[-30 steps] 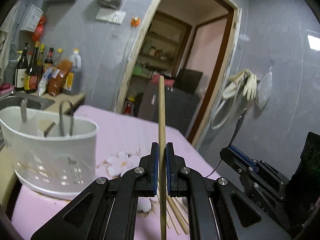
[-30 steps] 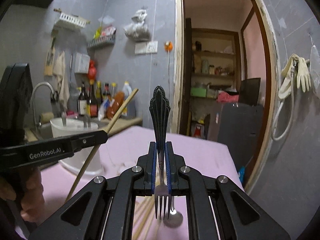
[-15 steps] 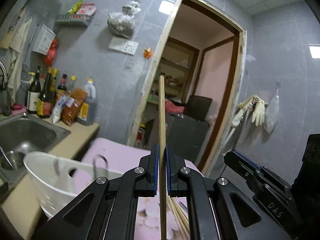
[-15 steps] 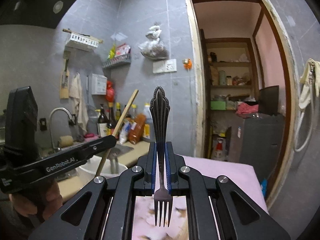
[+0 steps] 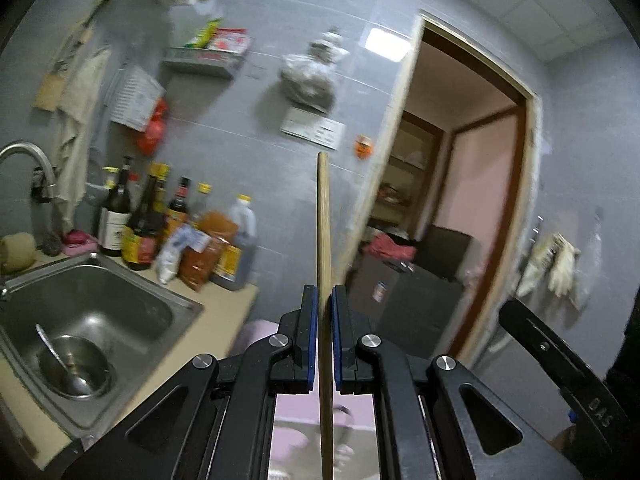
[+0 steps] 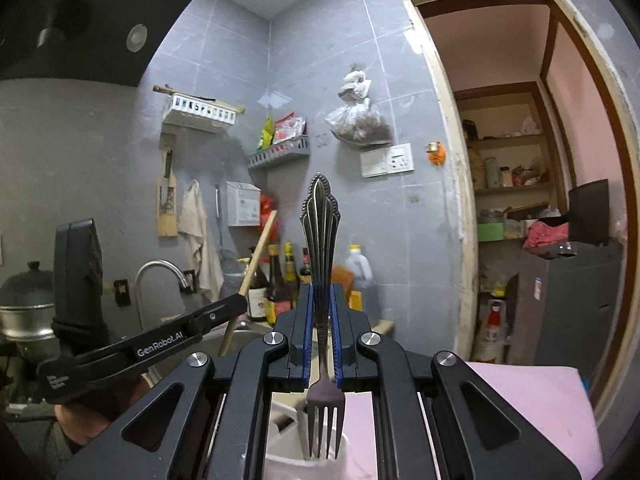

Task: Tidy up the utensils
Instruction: 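Lift the fork with the right tool while the left tool carries the chopstick to the holder, then lower the fork into the holder and open the right tool while the left tool releases the chopstick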

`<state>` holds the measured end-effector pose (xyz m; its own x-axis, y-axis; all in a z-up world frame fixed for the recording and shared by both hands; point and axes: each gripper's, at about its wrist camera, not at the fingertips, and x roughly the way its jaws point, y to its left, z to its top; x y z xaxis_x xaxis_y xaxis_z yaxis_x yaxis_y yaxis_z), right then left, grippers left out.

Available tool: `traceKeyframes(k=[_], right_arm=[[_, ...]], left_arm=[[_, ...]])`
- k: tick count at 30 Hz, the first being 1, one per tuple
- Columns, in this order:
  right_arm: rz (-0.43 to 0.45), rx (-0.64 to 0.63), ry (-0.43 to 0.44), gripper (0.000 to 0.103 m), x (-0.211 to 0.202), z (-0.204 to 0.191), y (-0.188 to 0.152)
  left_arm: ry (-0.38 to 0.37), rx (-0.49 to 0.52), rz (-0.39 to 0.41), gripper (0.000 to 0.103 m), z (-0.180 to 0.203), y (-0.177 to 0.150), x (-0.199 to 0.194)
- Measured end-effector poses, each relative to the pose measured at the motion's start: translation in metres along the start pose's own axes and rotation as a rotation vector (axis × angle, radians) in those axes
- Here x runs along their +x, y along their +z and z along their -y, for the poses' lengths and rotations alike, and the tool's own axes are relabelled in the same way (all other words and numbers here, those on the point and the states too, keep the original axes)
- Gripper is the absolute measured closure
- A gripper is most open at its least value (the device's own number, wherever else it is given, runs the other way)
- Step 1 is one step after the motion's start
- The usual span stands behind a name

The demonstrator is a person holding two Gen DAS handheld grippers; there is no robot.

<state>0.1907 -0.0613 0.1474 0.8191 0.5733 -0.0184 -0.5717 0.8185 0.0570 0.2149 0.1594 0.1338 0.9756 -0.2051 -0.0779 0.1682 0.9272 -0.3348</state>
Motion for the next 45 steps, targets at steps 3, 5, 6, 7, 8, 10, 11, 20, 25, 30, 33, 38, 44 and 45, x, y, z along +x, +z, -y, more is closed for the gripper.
traceKeyframes(k=[3,5,6,7,8,10,11,20,25,30,33,38,44,45], right_arm=[[0.000,-0.014,0.001,0.097,0.014,-0.006,-0.002],[-0.014,-0.016,0.005,0.097,0.024,-0.007,-0.007],[-0.023,-0.020,0.008,0.097,0.028,-0.007,-0.010],[-0.028,-0.022,0.011,0.097,0.031,-0.007,-0.013],[-0.038,-0.025,0.011,0.097,0.035,-0.007,-0.017],[-0.053,-0.020,0.015,0.097,0.041,-0.005,-0.023],[-0.058,-0.015,0.017,0.097,0.045,-0.003,-0.027],[-0.081,0.036,0.014,0.097,0.051,0.007,-0.058],[-0.090,0.059,0.009,0.097,0.050,0.009,-0.066],[-0.113,0.062,0.014,0.097,0.049,0.010,-0.072],[-0.133,0.064,0.015,0.097,0.049,0.010,-0.077],[-0.160,0.074,0.017,0.096,0.046,0.011,-0.080],[-0.193,0.089,0.020,0.094,0.043,0.014,-0.086],[-0.196,0.092,0.021,0.093,0.042,0.014,-0.086]], left_arm=[[0.053,-0.009,0.044,0.099,-0.019,0.002,0.004],[0.076,-0.016,0.058,0.099,-0.028,0.000,0.007],[0.091,-0.016,0.061,0.099,-0.032,-0.002,0.009],[0.107,-0.016,0.065,0.099,-0.036,-0.003,0.011],[0.125,-0.017,0.064,0.099,-0.040,-0.006,0.013],[0.141,-0.023,0.060,0.099,-0.047,-0.011,0.016],[0.145,-0.026,0.059,0.099,-0.050,-0.014,0.017],[0.154,-0.033,0.051,0.099,-0.052,-0.045,0.025],[0.178,-0.016,0.047,0.098,-0.047,-0.056,0.024],[0.193,0.014,0.029,0.098,-0.038,-0.065,0.021],[0.210,0.008,-0.006,0.098,-0.035,-0.070,0.020],[0.220,-0.003,-0.052,0.098,-0.033,-0.079,0.012],[0.200,-0.021,-0.125,0.097,-0.031,-0.086,0.004],[0.188,-0.034,-0.135,0.097,-0.031,-0.086,0.002]])
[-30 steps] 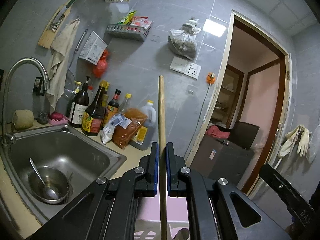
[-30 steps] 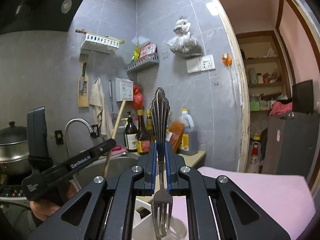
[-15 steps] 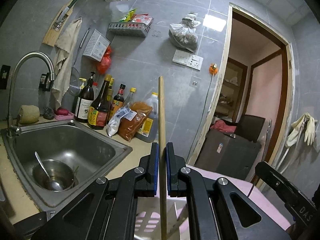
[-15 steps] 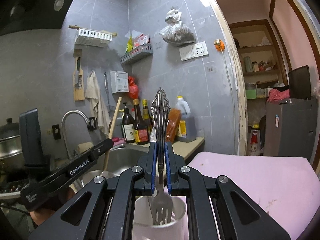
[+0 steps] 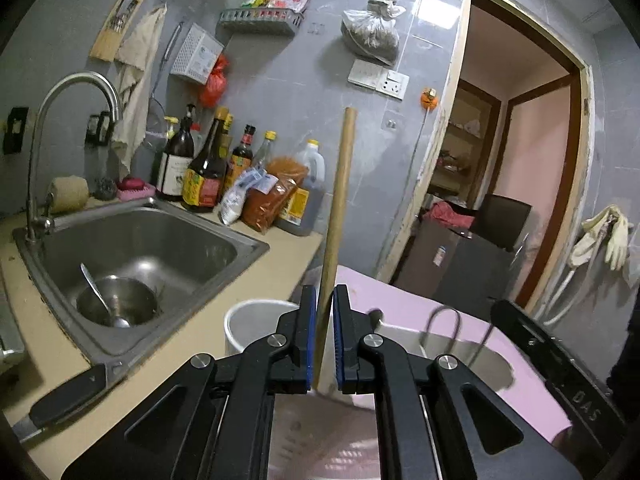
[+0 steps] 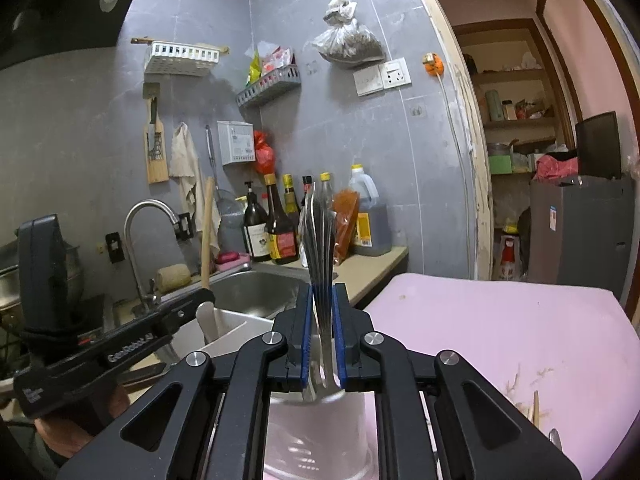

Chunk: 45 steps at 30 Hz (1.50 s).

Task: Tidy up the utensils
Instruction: 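Lower the fork into the holder and open the right tool while the left tool releases the chopstick, then move both tools back toward the remaining chopsticks and spoon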

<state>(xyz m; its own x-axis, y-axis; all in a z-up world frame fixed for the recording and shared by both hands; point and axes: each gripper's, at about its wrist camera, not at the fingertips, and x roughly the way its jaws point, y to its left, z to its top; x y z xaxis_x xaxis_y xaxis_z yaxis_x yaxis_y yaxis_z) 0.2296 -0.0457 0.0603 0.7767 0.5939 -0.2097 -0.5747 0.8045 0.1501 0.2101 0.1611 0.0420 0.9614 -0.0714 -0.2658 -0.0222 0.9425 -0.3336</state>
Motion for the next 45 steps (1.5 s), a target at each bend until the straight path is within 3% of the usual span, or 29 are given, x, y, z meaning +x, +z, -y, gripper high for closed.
traceKeyframes(k=[2,6,10,13,21,22,23,26,29,35,40,45], right_arm=[[0.000,0.005,0.000,0.087,-0.003,0.001,0.000],[0.014,0.009,0.006,0.085,-0.011,0.002,0.001],[0.043,0.003,-0.006,0.079,-0.024,0.003,0.005],[0.068,0.000,-0.033,0.075,-0.036,0.005,0.008],[0.143,-0.005,-0.128,0.041,-0.082,0.026,0.018],[0.154,-0.008,-0.150,0.025,-0.089,0.029,0.019],[0.171,-0.013,-0.173,0.016,-0.098,0.032,0.020],[0.202,-0.037,-0.231,0.011,-0.121,0.041,0.022],[0.217,-0.051,-0.274,0.000,-0.140,0.050,0.023],[0.223,-0.080,-0.352,0.000,-0.174,0.070,0.018],[0.176,-0.107,-0.418,0.000,-0.186,0.088,0.012],[0.133,-0.100,-0.463,0.000,-0.191,0.106,-0.001]], left_arm=[[-0.009,-0.010,-0.010,0.093,0.000,0.000,-0.003],[-0.021,-0.016,0.010,0.083,0.003,0.003,-0.015],[-0.019,-0.008,0.036,0.062,0.011,0.007,-0.026],[-0.034,0.016,0.048,0.060,0.023,0.011,-0.033],[-0.079,0.095,0.093,0.031,0.060,0.016,-0.049],[-0.086,0.106,0.103,0.027,0.066,0.015,-0.052],[-0.094,0.115,0.106,0.022,0.070,0.015,-0.054],[-0.107,0.149,0.128,0.010,0.085,0.012,-0.060],[-0.124,0.176,0.140,0.005,0.097,0.008,-0.064],[-0.189,0.221,0.105,0.003,0.122,-0.004,-0.065],[-0.256,0.241,-0.002,0.003,0.139,-0.018,-0.054],[-0.268,0.307,-0.075,0.003,0.160,-0.041,-0.045]])
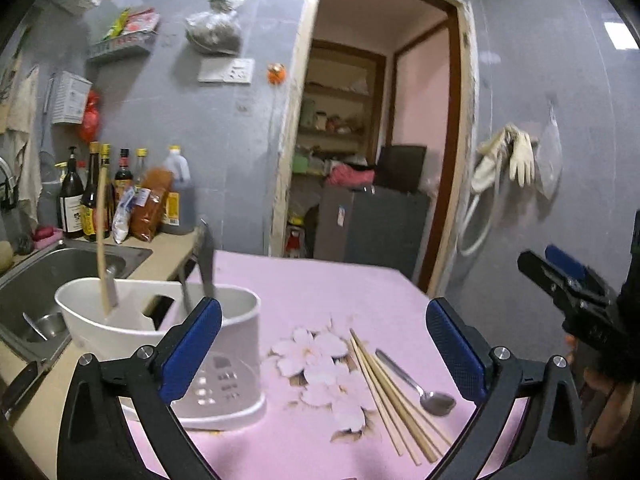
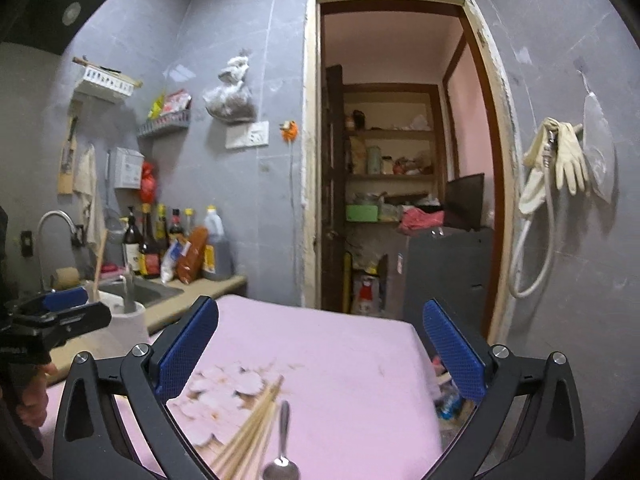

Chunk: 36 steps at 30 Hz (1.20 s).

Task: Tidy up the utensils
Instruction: 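Move both tools back toward the remaining chopsticks and spoon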

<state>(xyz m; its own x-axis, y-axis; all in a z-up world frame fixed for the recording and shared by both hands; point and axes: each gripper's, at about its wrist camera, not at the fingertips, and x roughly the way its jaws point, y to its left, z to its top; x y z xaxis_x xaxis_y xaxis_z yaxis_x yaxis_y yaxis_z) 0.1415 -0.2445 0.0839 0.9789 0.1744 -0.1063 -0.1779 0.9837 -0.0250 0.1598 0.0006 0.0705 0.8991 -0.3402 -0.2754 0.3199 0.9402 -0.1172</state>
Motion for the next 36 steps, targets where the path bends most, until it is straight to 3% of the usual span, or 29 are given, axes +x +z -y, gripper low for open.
traceKeyframes(k=[5,11,12,14,17,21,27,29,36], right_arm=[[-0.038,0.004,-0.016,0.000,0.003,0.009,-0.015],[-0.112,0.006,0.007,0.000,0.012,0.013,-0.028],[-0.127,0.007,0.014,0.002,0.014,0.014,-0.030],[-0.164,0.004,0.032,0.017,0.020,0.014,-0.034],[-0.232,0.009,0.052,0.027,0.031,0.015,-0.041],[-0.346,0.057,0.086,0.031,0.048,0.021,-0.053],[-0.480,0.070,0.127,0.049,0.066,0.022,-0.068],[-0.502,0.073,0.126,0.052,0.067,0.023,-0.071],[-0.569,0.060,0.147,0.064,0.074,0.018,-0.078]], left_arm=[[0.013,0.041,-0.049,0.003,0.013,-0.016,0.014],[0.007,0.019,-0.157,0.003,0.015,-0.030,0.036],[0.002,0.020,-0.175,0.003,0.015,-0.032,0.039],[-0.003,0.023,-0.204,0.003,0.017,-0.035,0.044],[0.003,0.044,-0.247,0.004,0.021,-0.040,0.053],[-0.004,0.063,-0.293,0.008,0.025,-0.046,0.062],[-0.057,0.088,-0.388,0.031,0.030,-0.052,0.081],[-0.108,0.071,-0.452,0.049,0.030,-0.055,0.091],[-0.171,-0.019,-0.581,0.065,0.023,-0.063,0.119]])
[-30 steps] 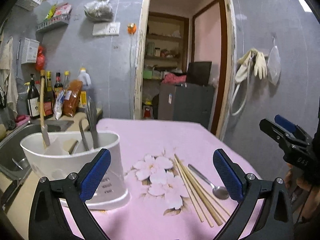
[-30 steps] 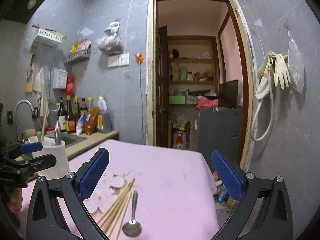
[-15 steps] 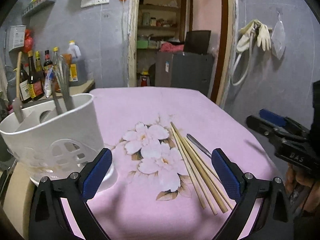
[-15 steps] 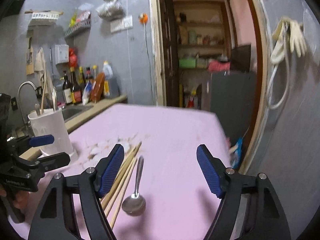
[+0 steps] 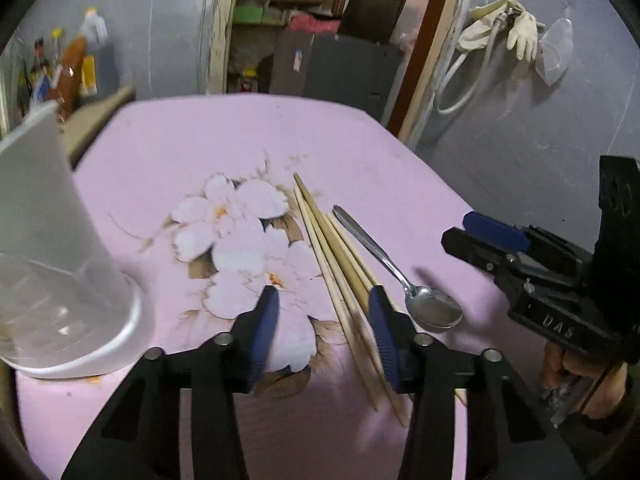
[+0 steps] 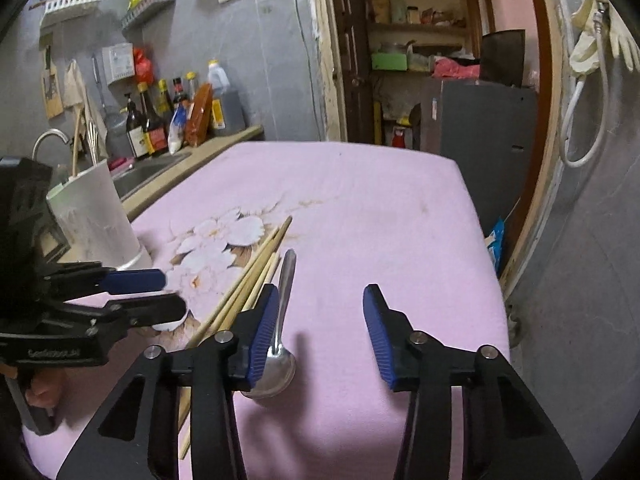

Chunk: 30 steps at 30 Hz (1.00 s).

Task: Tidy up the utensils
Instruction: 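Move both tools back toward the remaining chopsticks and spoon, then close the right tool on the metal spoon while the left tool grasps a chopstick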

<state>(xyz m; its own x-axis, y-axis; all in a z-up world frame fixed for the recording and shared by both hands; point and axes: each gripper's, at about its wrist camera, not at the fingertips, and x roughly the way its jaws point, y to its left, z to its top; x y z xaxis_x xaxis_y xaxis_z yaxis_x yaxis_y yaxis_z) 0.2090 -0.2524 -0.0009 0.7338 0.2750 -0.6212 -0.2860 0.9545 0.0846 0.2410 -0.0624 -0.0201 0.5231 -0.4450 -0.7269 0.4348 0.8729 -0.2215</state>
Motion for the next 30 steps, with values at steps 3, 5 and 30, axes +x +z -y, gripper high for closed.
traceKeyframes(k=[3,5,30], right_arm=[[-0.044,-0.013,0.009,0.072,0.010,-0.002,0.000],[-0.063,-0.018,0.012,0.074,0.014,-0.004,-0.001],[-0.201,-0.072,0.031,0.082,0.044,-0.018,-0.001]], left_arm=[[-0.010,-0.017,-0.025,0.071,-0.004,0.006,0.006],[-0.001,-0.025,-0.055,0.080,-0.006,0.011,0.013],[0.018,-0.085,-0.127,0.100,-0.016,0.025,0.031]])
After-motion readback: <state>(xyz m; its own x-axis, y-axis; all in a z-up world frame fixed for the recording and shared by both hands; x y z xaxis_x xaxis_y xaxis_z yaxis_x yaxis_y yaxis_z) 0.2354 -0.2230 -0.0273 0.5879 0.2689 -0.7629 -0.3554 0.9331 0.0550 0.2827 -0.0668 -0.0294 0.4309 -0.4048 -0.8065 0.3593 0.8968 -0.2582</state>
